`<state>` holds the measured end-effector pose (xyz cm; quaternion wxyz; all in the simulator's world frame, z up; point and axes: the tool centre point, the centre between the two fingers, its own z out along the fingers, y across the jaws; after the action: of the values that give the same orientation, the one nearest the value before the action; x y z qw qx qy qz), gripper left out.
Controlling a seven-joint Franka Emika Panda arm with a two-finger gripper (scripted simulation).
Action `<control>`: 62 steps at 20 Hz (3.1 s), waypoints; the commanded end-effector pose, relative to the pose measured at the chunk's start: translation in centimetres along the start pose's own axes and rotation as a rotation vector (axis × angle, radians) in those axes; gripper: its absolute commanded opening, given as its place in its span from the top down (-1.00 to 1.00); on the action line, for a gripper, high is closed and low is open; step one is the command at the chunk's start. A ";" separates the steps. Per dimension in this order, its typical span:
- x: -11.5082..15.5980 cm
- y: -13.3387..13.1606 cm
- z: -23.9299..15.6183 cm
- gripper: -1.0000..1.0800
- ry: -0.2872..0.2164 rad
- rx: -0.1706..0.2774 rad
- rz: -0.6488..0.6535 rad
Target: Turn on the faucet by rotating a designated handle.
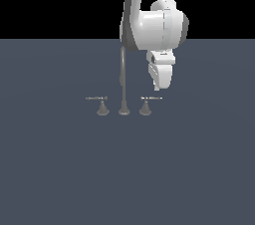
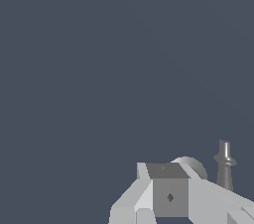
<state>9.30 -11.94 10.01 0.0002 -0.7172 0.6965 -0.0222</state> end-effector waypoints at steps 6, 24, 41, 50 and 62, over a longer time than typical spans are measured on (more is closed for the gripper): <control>-1.0 0.8 3.5 1.00 -0.031 -0.032 0.024; 0.2 3.5 3.0 1.00 -0.033 -0.014 0.021; -0.8 8.6 3.2 1.00 -0.031 -0.031 0.024; -3.2 9.8 3.0 1.00 -0.028 -0.028 0.031; -7.0 9.1 2.9 1.00 -0.026 -0.029 0.035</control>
<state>0.05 -9.52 8.08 -0.0009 -0.6870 0.7265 -0.0185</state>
